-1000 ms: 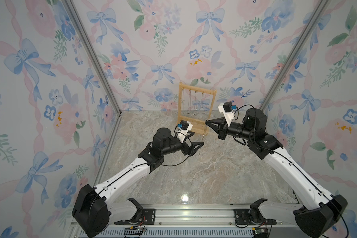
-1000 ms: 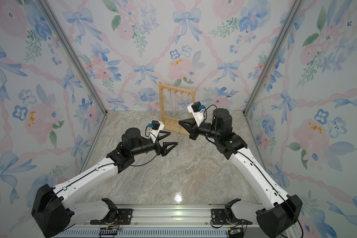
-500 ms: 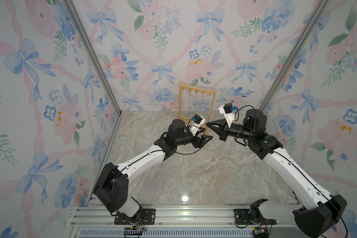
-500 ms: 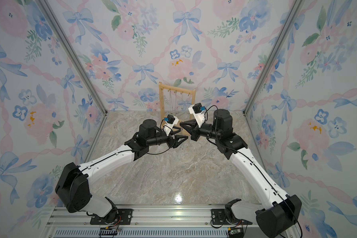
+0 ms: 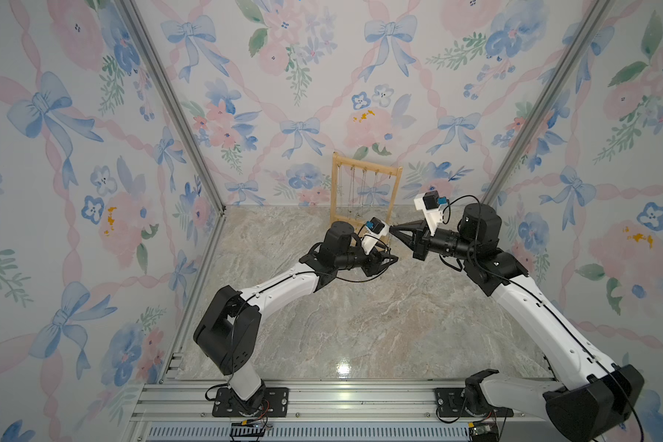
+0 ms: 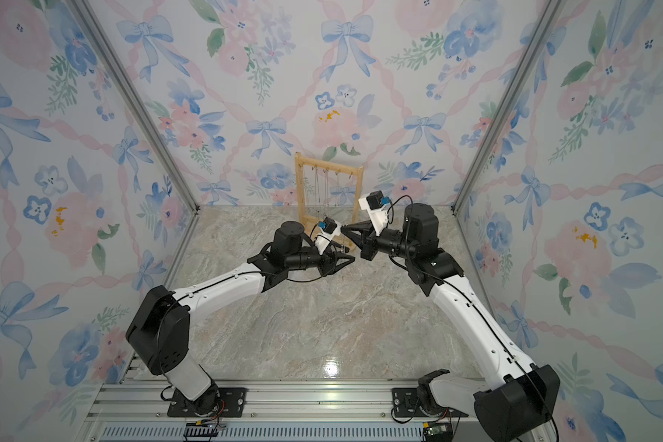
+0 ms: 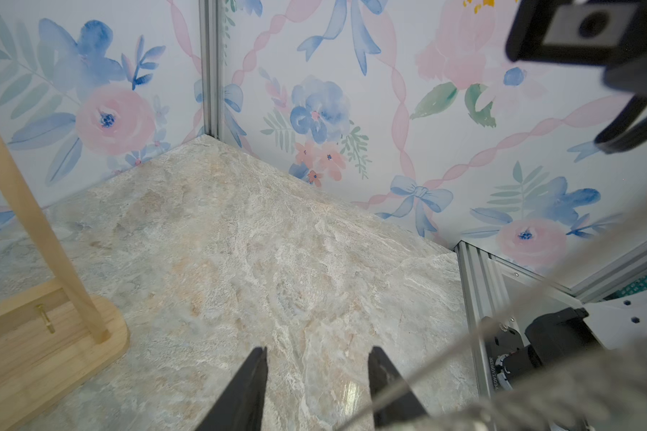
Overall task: Take the necklace off the jewelry display stand
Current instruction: Place the necklace at the center of the board.
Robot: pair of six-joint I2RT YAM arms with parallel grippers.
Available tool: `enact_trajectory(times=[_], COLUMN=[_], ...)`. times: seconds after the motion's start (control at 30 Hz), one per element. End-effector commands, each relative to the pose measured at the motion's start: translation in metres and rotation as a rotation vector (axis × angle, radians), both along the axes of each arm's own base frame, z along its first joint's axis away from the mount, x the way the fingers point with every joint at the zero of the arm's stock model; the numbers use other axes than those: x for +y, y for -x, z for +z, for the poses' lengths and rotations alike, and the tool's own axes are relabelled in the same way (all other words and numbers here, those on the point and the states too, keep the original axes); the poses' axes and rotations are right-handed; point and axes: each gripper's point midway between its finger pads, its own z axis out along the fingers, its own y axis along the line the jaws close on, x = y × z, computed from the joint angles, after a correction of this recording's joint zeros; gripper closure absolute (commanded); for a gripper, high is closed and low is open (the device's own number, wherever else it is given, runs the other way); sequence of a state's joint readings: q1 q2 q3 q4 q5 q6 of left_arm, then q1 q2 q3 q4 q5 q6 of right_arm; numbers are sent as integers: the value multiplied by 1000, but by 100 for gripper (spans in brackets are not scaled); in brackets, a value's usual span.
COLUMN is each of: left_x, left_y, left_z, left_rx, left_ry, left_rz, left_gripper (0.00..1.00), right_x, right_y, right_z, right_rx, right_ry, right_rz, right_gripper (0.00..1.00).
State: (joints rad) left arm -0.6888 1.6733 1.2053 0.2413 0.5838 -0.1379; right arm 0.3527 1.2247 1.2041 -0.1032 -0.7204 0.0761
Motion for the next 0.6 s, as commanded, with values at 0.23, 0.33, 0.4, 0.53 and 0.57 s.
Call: enact_trajectory(times=[0.23, 0.33, 0.4, 0.53, 0.57], left_x=[-11, -11, -11, -9, -7], left_y=[5, 5, 6, 4, 3], left_z=[-3, -2, -2, -1, 0], left_rx=[0, 1, 5, 7, 6], left_ry=[27, 31, 36, 37, 39], left_rz=[-67, -68, -71, -51, -36], left_gripper=[75, 87, 99, 100, 100], right_x=[-6, -6, -6, -7, -7], right_y=[6, 6, 6, 6, 6], right_z=[11, 11, 11, 11, 11], right_rx=[-27, -26, -28, -31, -33], right_ry=[-35, -36, -37, -35, -35], right_rz=[8, 9, 9, 7, 8], right_gripper=[100, 100, 100, 100, 100])
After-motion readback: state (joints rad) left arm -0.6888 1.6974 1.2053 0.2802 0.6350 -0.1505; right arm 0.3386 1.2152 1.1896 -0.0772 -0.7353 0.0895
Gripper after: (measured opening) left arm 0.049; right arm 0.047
